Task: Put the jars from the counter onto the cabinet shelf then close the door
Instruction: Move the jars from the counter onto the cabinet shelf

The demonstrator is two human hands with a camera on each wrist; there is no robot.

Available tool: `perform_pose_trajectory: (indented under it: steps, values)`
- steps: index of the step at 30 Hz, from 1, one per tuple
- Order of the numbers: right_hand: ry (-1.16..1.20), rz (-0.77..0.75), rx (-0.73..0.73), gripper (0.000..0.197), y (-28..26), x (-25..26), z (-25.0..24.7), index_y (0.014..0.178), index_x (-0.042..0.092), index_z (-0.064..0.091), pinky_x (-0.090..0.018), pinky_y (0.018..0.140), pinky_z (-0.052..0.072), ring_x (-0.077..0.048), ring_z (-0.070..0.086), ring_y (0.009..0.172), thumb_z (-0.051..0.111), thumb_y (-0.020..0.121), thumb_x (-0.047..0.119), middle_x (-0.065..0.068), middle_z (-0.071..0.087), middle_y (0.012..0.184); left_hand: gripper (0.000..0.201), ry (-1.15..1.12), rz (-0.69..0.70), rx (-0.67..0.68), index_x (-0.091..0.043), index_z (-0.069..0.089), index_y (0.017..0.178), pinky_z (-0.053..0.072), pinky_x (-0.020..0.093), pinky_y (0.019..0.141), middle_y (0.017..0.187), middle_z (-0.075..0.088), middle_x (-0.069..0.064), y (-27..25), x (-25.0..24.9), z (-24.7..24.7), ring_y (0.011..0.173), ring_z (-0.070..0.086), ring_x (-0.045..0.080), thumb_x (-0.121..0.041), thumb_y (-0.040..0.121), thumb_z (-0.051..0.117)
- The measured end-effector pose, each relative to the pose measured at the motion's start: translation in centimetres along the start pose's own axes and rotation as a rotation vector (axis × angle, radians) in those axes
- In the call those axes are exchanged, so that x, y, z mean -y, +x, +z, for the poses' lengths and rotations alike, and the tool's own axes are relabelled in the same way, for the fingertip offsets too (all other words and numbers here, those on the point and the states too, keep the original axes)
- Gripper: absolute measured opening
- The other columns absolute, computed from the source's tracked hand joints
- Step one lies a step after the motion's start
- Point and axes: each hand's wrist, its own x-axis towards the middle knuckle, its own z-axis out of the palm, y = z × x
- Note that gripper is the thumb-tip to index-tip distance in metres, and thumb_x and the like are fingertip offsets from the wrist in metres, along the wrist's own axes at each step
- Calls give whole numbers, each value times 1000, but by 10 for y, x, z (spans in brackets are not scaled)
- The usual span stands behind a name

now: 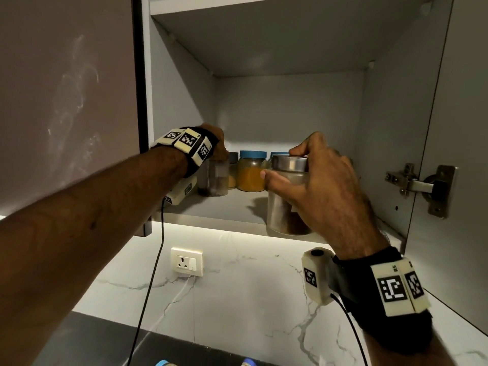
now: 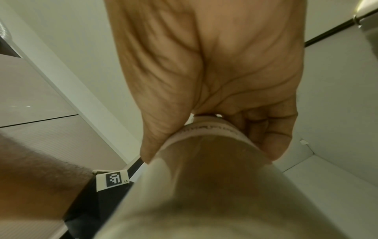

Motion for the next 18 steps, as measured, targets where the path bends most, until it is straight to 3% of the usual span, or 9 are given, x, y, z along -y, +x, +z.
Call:
perform_pose_trajectory:
  steps: [6, 8, 13, 18]
  values:
    - [1, 25, 18, 60, 1, 1, 0, 113, 37, 40, -52, 94, 57, -27, 56, 112, 76, 78, 70, -2, 63, 119, 54, 29, 16, -14, -3, 60, 132, 45, 35, 81, 130, 64, 19, -7, 5, 0, 109, 62, 35, -43, 95, 67]
    - [6, 33, 14, 59, 1, 3, 0, 112, 36, 41, -52, 94, 57, -27, 56, 111, 77, 79, 69, -1, 63, 118, 53, 22, 20, -39, -4, 60, 132, 45, 34, 80, 132, 63, 19, -9, 5, 1, 114, 63, 36, -42, 96, 68]
    - [22, 33, 1, 58, -1, 3, 0, 114, 35, 45, -51, 91, 58, -27, 58, 110, 76, 78, 69, -1, 63, 116, 65, -63, 45, -72, -8, 52, 141, 49, 40, 96, 141, 56, 18, -21, 4, 3, 125, 58, 36, -52, 94, 65]
    - [43, 45, -8, 62, -4, 2, -1, 113, 39, 47, -49, 83, 61, -23, 62, 104, 72, 73, 79, 5, 64, 112, 69, -243, 197, -173, -18, 51, 142, 47, 43, 101, 145, 52, 11, -59, 5, -18, 129, 53, 31, -63, 90, 63]
